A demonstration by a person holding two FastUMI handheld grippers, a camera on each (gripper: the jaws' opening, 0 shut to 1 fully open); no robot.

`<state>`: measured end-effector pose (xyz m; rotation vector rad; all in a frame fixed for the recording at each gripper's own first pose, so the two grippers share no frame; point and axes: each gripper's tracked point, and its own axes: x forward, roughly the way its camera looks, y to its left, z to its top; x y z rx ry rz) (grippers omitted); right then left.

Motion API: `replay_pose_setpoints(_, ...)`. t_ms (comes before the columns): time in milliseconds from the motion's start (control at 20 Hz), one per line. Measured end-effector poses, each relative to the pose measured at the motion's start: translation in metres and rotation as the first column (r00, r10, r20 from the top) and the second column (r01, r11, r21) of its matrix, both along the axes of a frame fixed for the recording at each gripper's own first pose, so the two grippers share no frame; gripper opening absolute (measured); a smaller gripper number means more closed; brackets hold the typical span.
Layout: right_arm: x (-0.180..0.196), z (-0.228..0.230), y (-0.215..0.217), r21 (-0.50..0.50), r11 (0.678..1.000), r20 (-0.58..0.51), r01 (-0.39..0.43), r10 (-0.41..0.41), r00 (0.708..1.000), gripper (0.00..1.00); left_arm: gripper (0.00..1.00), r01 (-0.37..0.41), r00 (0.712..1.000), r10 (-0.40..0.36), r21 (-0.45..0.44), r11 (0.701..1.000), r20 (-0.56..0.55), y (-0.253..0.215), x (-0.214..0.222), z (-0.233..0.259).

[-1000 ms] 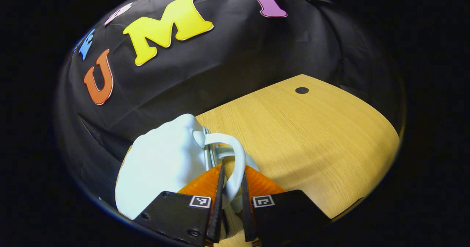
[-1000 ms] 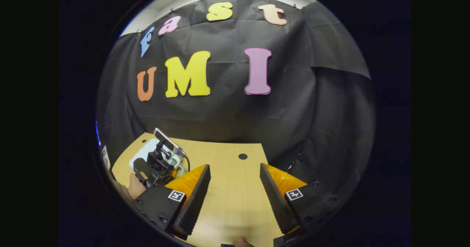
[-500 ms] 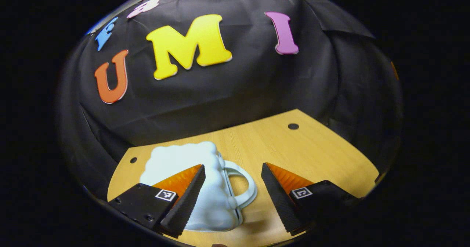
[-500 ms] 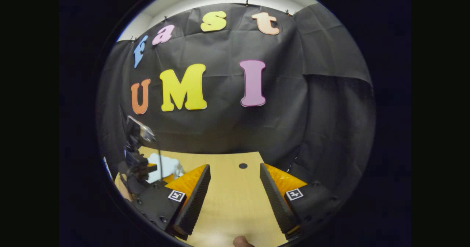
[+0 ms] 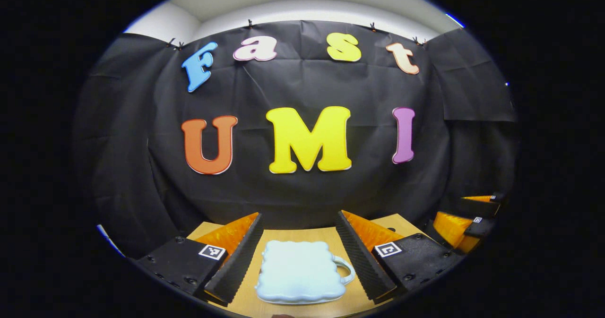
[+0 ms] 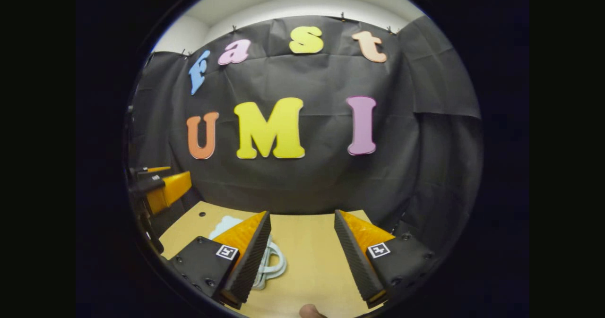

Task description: First open the suitcase, pack the skin care products into it, and then close the suitcase.

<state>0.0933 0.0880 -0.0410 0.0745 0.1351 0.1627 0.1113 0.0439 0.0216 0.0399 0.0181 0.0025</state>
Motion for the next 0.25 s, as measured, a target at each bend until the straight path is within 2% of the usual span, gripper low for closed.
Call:
replay_pose_setpoints(50,-0.002,0.006,0.011,-0.012,1.000,0.014,-0.013,0.013,1.000,0.81,0.94,-0.004,1.000,0.004,-0.002,1.000,0.014,0.007,-0.003,0.006)
replay_pose_setpoints(100,-0.003,0.012,0.023,-0.019,0.999,0.031,-0.026,0.027,0.999,0.81,0.98,-0.016,1.000,0.016,0.005,1.000,0.019,0.016,-0.004,0.006)
replay_pose_setpoints(250,-0.007,0.021,0.051,-0.059,0.997,0.068,-0.054,0.058,0.996,0.80,0.99,-0.039,0.999,0.039,-0.006,0.999,-0.003,0.042,-0.011,-0.004)
